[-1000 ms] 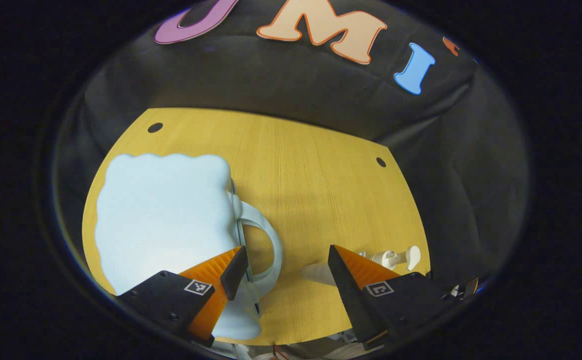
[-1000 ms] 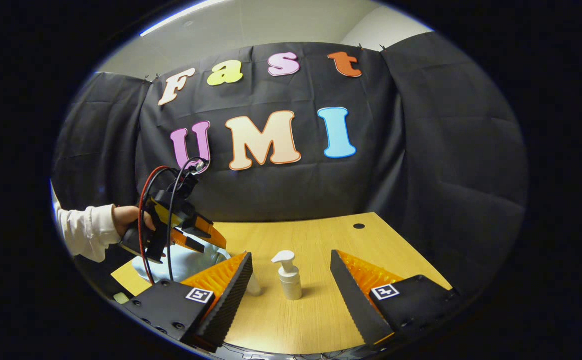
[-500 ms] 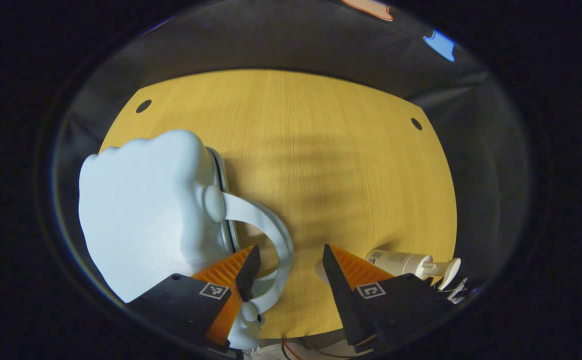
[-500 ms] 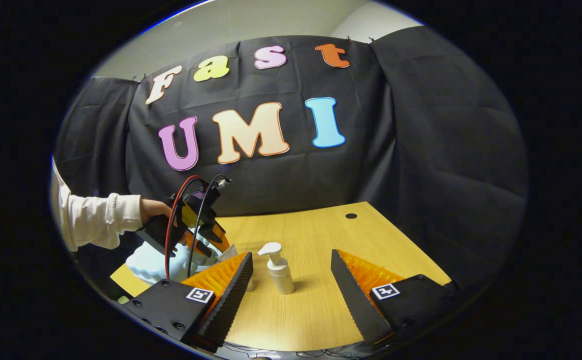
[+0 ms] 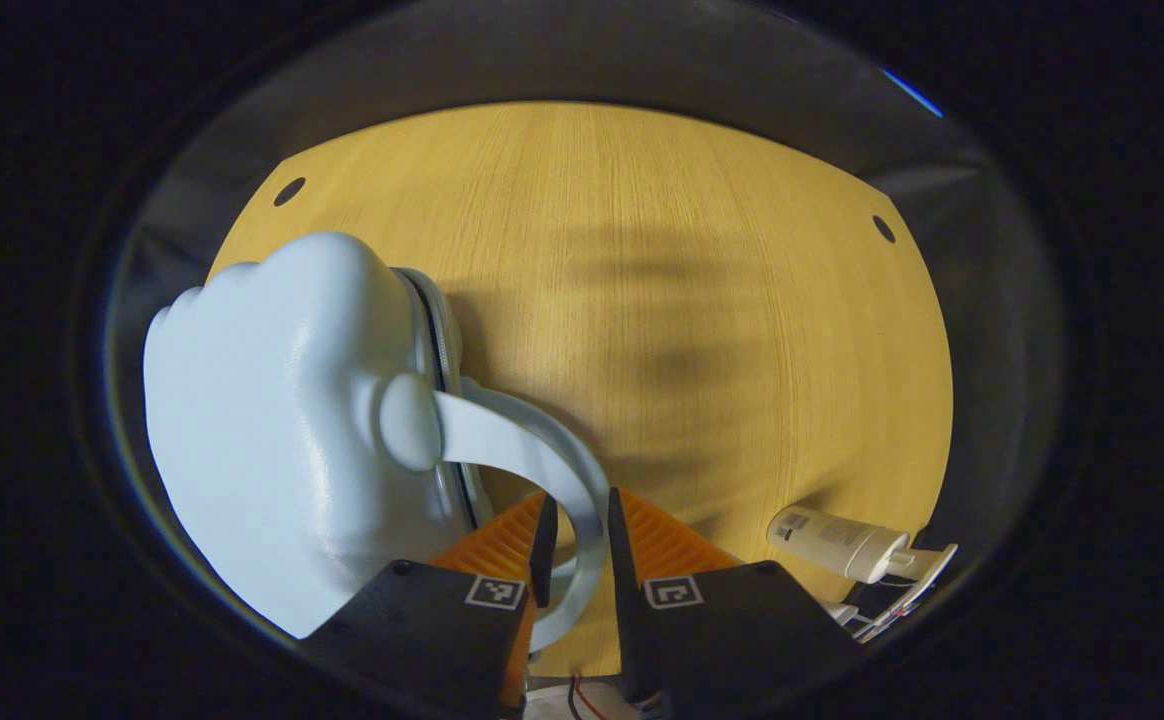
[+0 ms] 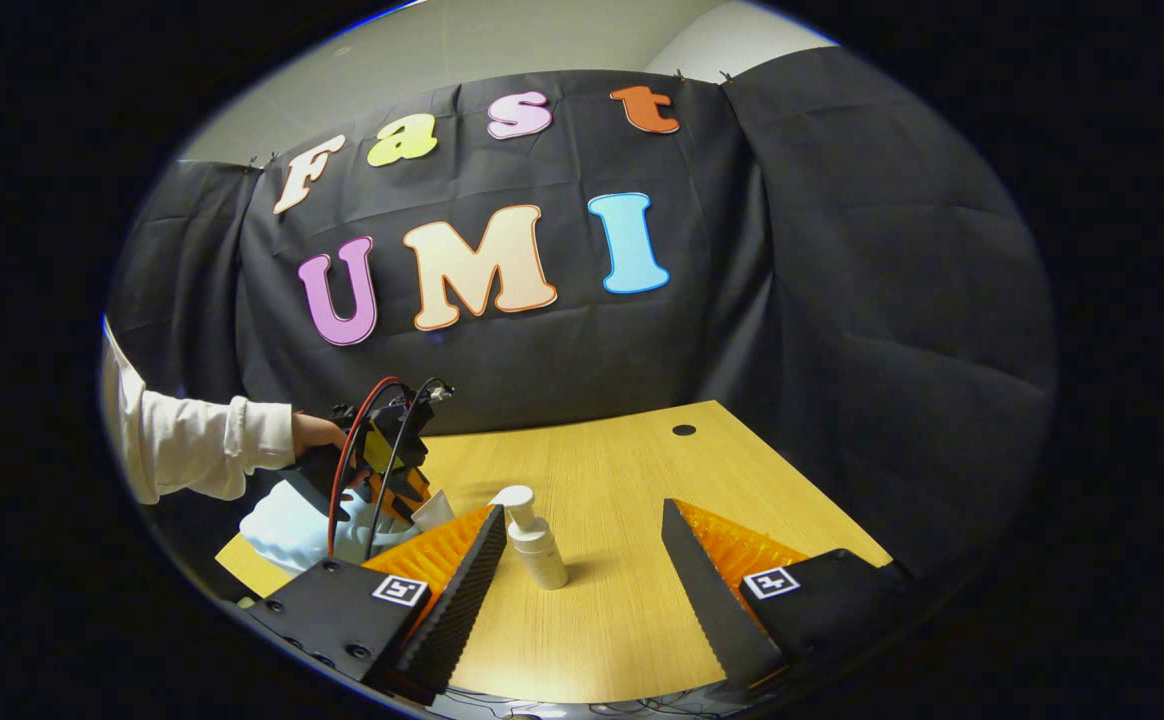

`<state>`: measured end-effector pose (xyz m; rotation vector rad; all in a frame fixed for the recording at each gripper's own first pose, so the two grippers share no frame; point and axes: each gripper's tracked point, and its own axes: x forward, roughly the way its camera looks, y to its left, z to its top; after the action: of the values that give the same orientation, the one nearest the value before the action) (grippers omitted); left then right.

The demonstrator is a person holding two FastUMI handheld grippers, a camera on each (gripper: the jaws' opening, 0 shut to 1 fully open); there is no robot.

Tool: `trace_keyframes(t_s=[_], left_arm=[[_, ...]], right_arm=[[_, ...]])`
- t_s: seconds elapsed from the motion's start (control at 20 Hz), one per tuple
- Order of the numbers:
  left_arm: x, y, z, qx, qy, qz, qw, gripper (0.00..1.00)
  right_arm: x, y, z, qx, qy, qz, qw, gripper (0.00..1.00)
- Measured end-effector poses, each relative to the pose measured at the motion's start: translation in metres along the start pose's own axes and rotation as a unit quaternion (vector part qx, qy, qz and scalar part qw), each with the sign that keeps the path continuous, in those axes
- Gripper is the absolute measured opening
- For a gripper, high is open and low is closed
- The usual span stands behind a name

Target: First open the suitcase, pack the skin care products into it, and then close the suitcase.

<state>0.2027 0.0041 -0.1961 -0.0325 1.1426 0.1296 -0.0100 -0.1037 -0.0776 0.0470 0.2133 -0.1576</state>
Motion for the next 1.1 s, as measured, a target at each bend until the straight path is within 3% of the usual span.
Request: trace_keyframes(t_s=[0.25,0.45,0.65,1.1], left_arm=[[0.01,0.001,-0.003,0.0,0.012,0.008,1.0,0.19],[0.007,-0.002,0.0,-0.023,0.004,-0.011,1.0,0.02],[-0.006,-0.007,0.002,-0.023,-0.004,-0.027,0.999,0.0],[-0.069,-0.008,0.022,-0.05,-0.059,-0.106,0.991,0.0]], right_arm=[[0.001,-0.008,0.001,-0.001,0.001,-0.007,1.0,0.98],[0.003,-0.009,-0.001,0.001,0.003,-0.006,1.0,0.98],[0.008,-0.001,-0.001,-0.005,0.005,0.005,1.0,0.98],[0.016,0.034,0.002,-0.019,0.001,0.044,0.999,0.98]])
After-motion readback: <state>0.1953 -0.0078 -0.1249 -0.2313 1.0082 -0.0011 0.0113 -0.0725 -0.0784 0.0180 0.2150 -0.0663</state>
